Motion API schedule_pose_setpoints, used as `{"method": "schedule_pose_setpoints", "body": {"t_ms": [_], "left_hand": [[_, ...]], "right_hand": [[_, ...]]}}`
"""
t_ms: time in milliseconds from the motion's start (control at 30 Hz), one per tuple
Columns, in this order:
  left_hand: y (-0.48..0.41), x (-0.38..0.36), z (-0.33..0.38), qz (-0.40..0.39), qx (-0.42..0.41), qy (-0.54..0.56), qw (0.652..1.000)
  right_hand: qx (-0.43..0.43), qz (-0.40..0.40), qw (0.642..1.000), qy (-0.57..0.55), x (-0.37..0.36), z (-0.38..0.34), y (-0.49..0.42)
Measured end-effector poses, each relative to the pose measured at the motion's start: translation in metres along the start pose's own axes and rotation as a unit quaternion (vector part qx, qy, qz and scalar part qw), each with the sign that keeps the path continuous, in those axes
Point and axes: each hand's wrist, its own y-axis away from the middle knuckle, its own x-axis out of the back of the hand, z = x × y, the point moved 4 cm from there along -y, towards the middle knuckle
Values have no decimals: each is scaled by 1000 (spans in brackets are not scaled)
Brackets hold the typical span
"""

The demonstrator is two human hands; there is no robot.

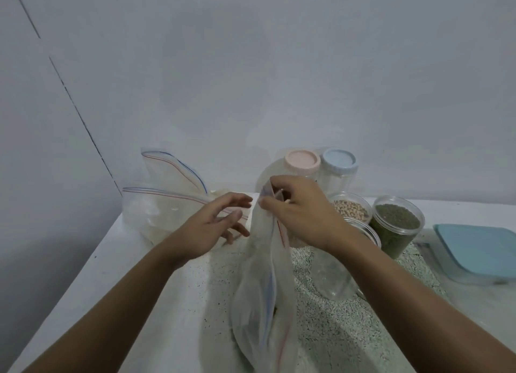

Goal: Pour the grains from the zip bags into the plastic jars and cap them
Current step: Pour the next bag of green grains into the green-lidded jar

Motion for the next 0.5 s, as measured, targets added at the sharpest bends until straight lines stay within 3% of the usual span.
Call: {"method": "schedule_pose_setpoints", "body": {"t_ms": [167,500], "left_hand": [[-14,-11,20,-71,-21,-45,996],[-1,29,65,52,-121,-49,990]], "right_hand": [[8,7,988,-152,26,-17,1],[-12,59,942,-331,58,-29,13]]}}
